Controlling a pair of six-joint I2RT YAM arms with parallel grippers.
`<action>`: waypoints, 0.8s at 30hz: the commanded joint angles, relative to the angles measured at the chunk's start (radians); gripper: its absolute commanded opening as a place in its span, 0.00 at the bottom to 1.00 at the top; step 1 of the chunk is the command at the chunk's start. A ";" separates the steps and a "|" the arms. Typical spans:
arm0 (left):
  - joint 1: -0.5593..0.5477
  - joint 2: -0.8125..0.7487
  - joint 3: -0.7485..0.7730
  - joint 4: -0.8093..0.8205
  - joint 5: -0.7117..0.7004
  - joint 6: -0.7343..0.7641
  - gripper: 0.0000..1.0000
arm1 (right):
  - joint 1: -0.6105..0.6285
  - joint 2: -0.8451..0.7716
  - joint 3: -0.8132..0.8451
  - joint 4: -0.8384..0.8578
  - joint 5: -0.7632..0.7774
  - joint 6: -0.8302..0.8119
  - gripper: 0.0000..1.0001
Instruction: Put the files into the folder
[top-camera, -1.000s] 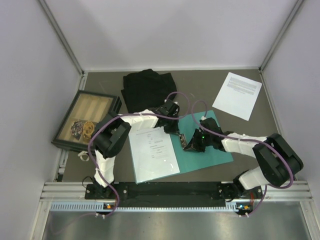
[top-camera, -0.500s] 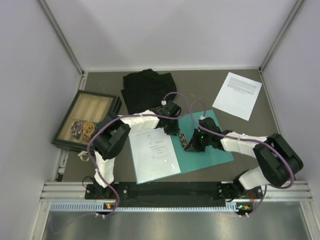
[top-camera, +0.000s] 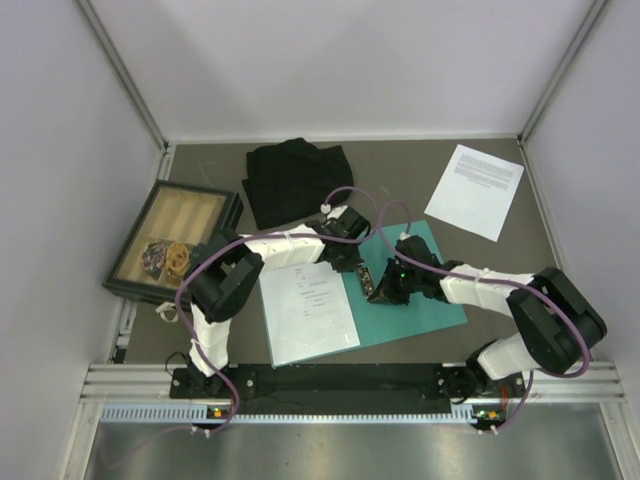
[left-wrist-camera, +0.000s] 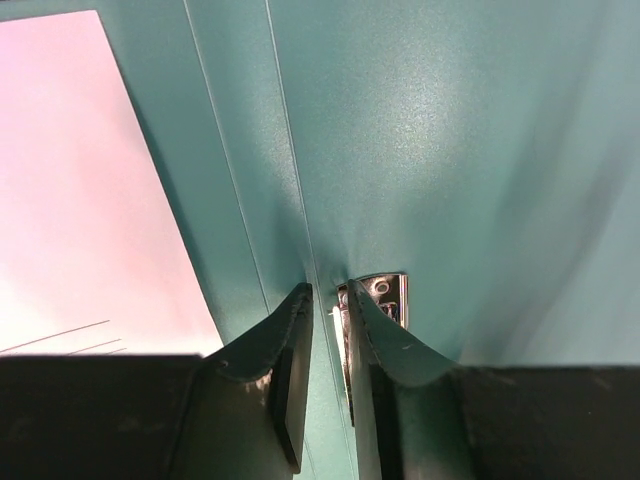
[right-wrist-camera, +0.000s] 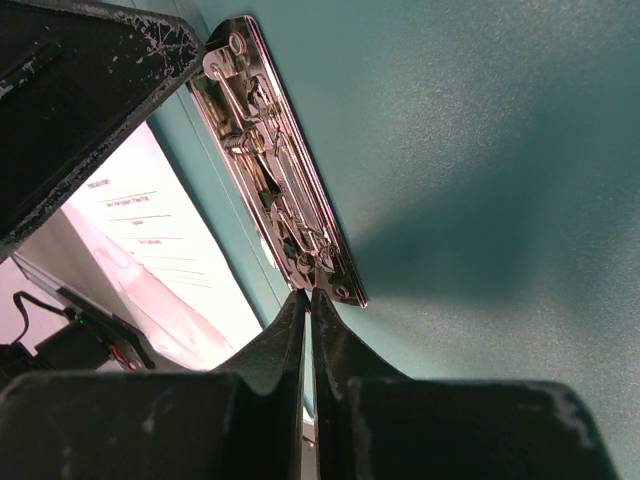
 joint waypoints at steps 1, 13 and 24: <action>-0.027 0.016 -0.035 -0.165 -0.054 -0.068 0.27 | 0.018 -0.006 0.018 -0.051 0.057 0.007 0.00; -0.087 0.005 -0.035 -0.174 -0.100 -0.116 0.19 | 0.027 -0.004 0.010 -0.046 0.068 0.013 0.00; -0.116 -0.033 -0.068 -0.137 -0.126 -0.105 0.28 | 0.035 -0.009 0.002 -0.043 0.076 0.016 0.00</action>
